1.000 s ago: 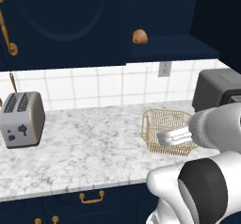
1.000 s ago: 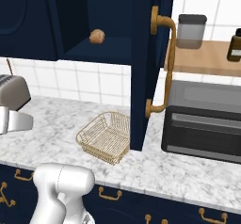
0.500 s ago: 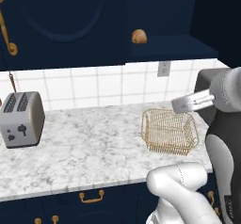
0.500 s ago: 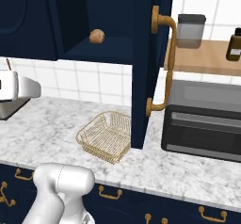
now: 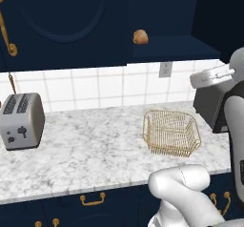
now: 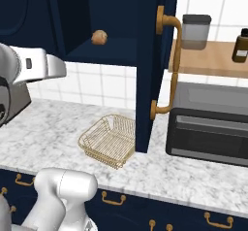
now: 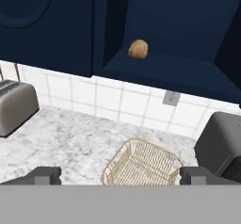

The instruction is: Open the cabinet, pick up the bread from the cabinet and place it in the basket. Then move the basket to the dining counter.

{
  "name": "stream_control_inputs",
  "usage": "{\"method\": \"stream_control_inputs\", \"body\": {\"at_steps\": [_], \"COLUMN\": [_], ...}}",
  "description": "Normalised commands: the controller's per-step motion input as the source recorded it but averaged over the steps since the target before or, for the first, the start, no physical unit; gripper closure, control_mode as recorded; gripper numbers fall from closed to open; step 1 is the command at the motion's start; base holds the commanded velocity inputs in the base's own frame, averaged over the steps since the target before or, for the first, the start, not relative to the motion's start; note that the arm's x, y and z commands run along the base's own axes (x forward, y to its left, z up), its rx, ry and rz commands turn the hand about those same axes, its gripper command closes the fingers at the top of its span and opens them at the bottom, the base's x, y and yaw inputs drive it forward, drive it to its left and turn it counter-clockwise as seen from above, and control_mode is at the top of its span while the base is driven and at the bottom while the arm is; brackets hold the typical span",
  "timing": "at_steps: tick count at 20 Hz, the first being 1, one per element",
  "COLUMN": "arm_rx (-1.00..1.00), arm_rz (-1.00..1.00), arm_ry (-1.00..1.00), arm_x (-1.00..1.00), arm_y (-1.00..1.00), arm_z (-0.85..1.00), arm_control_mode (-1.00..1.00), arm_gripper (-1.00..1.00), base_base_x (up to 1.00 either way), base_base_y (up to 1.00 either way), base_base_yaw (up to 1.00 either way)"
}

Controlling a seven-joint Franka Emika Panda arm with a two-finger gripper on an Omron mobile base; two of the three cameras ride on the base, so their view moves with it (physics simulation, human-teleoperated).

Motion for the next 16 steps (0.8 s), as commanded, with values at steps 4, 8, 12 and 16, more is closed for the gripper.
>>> {"method": "stream_control_inputs", "body": {"at_steps": [4,8,12,16], "arm_rx": [0.1,0.19,0.12,0.0], "arm_rz": [0.0,0.0,0.0,0.0], "arm_ry": [-0.17,-0.08,0.0,0.01], "arm_x": [0.46,0.37,0.55,0.67], "arm_y": [-0.19,-0.12,0.0,0.0], "arm_z": [0.31,0.31,0.16,0.01], "arm_control_mode": [-1.0,-1.0,-1.0,-1.0], "arm_gripper": [-1.0,-1.0,-1.0,-1.0], "base_base_x": [0.0,0.0,0.0,0.0], "base_base_y": [0.0,0.0,0.0,0.0], "base_base_yaw": [0.0,0.0,0.0,0.0]}}
